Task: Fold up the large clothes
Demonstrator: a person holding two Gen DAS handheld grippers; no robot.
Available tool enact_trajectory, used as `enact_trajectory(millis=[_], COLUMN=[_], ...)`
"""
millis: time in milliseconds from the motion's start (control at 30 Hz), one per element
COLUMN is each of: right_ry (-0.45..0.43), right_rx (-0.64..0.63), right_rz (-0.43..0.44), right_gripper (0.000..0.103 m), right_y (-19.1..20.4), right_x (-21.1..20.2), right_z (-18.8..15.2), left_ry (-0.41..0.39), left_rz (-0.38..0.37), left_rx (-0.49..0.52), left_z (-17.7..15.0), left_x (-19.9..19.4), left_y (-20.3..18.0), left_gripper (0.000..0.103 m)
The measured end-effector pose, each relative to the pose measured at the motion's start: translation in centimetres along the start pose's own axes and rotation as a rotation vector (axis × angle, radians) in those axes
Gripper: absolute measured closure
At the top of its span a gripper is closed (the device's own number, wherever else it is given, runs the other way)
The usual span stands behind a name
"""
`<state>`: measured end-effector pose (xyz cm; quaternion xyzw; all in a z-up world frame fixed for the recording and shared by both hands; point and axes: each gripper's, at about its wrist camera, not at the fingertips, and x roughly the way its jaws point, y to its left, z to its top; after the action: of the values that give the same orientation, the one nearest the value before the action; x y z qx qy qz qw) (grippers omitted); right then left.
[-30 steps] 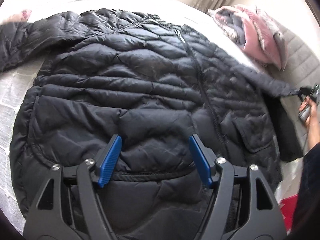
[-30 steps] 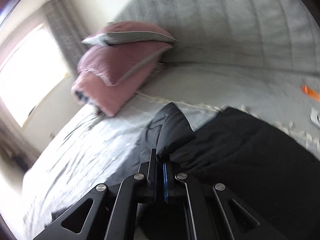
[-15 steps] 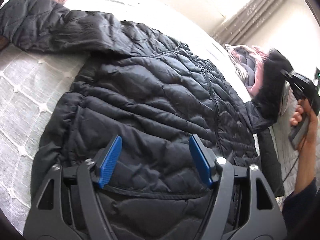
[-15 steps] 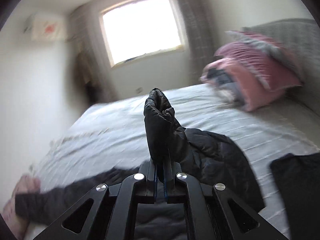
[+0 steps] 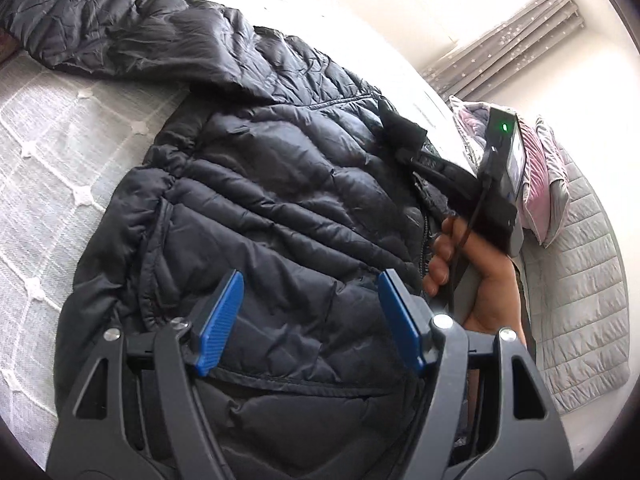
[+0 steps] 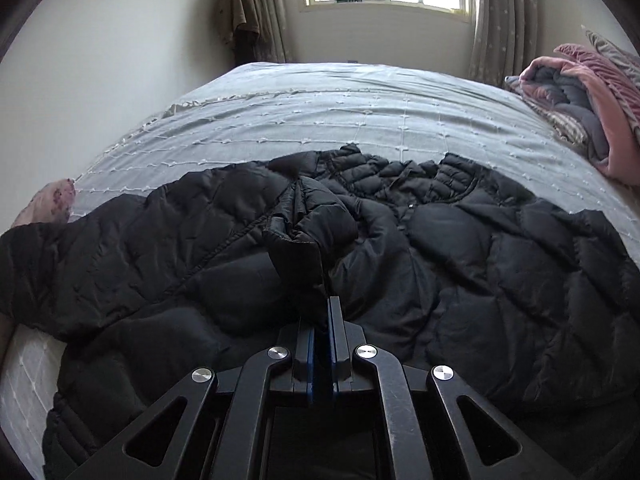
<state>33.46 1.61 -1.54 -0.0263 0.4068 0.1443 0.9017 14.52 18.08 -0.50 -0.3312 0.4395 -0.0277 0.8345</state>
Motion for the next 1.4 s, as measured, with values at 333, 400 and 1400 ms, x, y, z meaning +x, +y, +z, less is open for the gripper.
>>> enact_trajectory(millis=[333, 400, 1400], right_ry=[0.123, 0.137, 0.042], right_rx=[0.015, 0.033, 0.091], right_rz=[0.152, 0.193, 0.149], right_gripper=[0.083, 0.076, 0.022], right_y=[-1.3, -1.0, -5.3], right_x=[-0.6, -0.8, -20.5], right_z=[-0.1, 0.0, -14.6], left_ry=[0.007, 0.012, -0.147], left_rz=[0.019, 0.026, 0.285], left_rx=[-0.046, -0.040, -0.098], left_z=[0.7, 0.8, 5.2], left_x=[0.4, 0.5, -5.5], left_y=[0.5, 0.4, 7.6], left_gripper=[0.033, 0.033, 0.033])
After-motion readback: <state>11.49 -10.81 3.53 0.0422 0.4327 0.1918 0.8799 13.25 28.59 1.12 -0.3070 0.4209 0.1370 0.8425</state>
